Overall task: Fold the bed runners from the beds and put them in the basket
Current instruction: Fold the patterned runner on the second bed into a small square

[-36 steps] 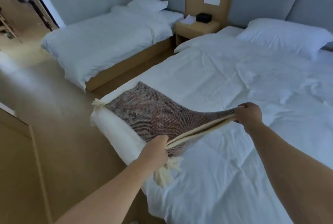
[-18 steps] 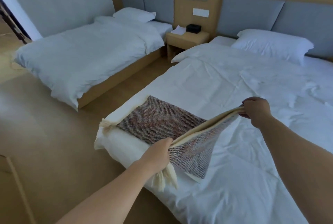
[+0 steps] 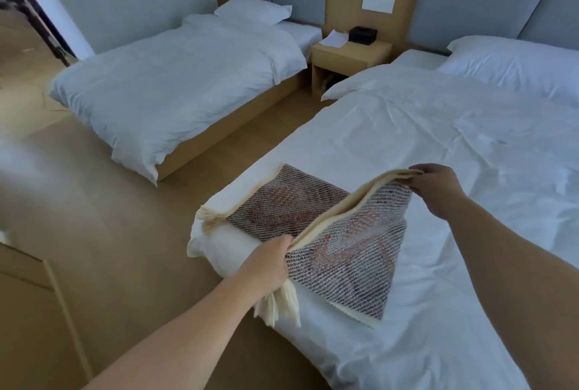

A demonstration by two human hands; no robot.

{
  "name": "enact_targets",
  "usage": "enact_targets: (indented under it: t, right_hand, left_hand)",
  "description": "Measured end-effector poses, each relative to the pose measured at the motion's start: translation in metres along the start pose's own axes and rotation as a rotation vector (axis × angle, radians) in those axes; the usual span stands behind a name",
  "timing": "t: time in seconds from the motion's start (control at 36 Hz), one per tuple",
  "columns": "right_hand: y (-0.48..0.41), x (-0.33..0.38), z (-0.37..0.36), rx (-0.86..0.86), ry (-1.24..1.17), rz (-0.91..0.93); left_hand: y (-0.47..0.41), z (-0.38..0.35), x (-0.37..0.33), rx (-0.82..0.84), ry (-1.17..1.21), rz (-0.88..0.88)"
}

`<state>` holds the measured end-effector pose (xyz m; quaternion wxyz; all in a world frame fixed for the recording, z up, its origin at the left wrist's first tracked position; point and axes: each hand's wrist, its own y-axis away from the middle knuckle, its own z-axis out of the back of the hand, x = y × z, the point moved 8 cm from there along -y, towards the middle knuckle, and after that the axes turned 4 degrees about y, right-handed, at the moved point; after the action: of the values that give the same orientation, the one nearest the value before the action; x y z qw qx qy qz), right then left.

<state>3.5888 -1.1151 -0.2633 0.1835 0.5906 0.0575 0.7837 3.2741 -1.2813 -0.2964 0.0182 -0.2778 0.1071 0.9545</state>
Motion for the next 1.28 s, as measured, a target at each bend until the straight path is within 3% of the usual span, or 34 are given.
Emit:
enact_targets:
  t: [0.19, 0.5, 0.83, 1.28]
  right_hand:
    - [-0.045, 0.01, -0.026, 0.005, 0.077, 0.06]
    - [-0.092, 0.043, -0.088, 0.014, 0.394, 0.226]
    - [-0.158, 0.065, -0.22, 0.024, 0.484, 0.256]
    - [-0.286, -0.024, -0.432, -0.031, 0.643, 0.084]
  left_hand:
    - [-0.027, 0.02, 0.02, -0.03, -0.023, 0.084]
    - [-0.057, 0.031, 0.076, -0.079, 0.022, 0.271]
    - [-0.129, 0.04, 0.191, 0.072, 0.022, 0.313]
    - [-0.243, -0.013, 0.378, 0.366, 0.038, 0.352]
